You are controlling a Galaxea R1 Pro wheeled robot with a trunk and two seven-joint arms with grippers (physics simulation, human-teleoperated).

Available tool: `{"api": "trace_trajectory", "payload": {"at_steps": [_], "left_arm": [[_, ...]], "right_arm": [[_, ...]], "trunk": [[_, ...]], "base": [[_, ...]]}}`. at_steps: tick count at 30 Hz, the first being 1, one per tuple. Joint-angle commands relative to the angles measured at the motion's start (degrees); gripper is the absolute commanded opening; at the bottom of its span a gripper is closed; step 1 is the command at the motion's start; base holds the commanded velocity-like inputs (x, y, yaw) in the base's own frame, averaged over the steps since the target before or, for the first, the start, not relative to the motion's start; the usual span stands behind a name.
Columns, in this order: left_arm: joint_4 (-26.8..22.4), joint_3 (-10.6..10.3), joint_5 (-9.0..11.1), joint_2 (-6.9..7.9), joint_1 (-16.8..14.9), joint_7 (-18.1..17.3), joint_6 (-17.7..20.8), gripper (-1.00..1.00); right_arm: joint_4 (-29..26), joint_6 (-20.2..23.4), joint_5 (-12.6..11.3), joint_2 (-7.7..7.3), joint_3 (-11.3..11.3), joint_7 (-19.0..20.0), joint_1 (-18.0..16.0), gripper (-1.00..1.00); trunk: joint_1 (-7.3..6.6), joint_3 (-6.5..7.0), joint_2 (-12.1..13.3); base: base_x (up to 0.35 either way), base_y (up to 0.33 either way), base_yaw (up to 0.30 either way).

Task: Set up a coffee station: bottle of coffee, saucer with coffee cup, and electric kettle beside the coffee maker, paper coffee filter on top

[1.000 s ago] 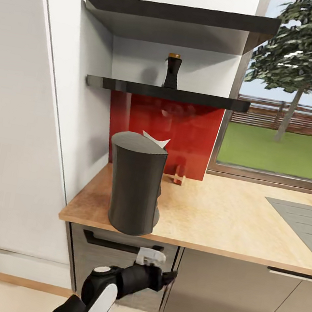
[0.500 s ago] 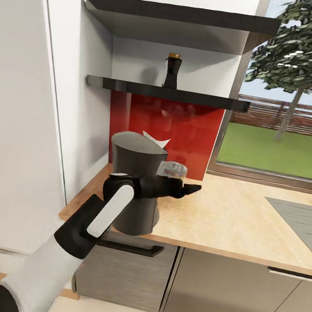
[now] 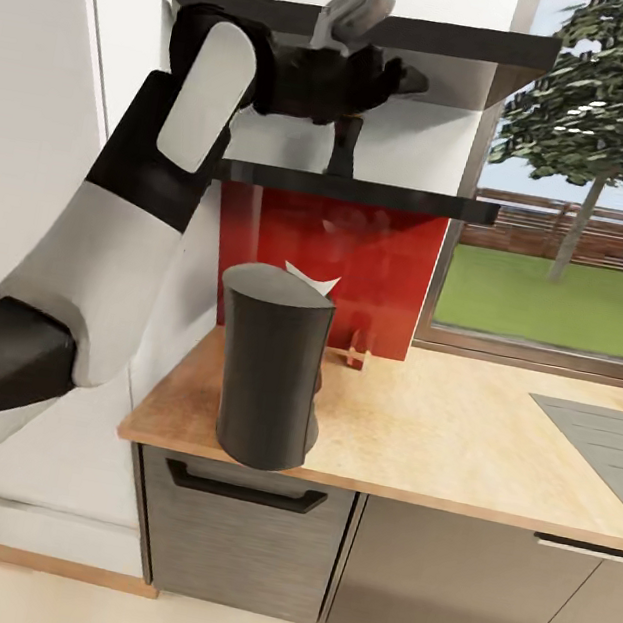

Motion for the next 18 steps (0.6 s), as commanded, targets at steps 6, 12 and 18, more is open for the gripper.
{"api": "trace_trajectory", "payload": {"at_steps": [6, 12, 18], "left_arm": [[7.2, 0.99, -0.71, -0.01, -6.5, 0.94, 0.5, 1.0], [9.25, -7.8, -1.57, -0.01, -7.89, 16.17, 0.46, 1.0], [12.84, -12.87, -1.68, -0.01, -8.05, 21.78, -0.11, 1.0]], "right_arm": [[0.2, -0.33, -0.6, 0.03, 0.41, -0.26, -0.08, 1.0], [0.19, -0.48, -0.6, -0.05, 0.44, -0.19, -0.08, 1.0], [0.19, -0.53, -0.6, -0.08, 0.46, -0.29, -0.08, 1.0]], "trunk": [[0.02, -0.1, -0.04], [0.02, -0.1, -0.04], [0.02, -0.1, -0.04]], "base": [[0.0, 0.0, 0.0], [0.0, 0.0, 0.0], [0.0, 0.0, 0.0]]}}
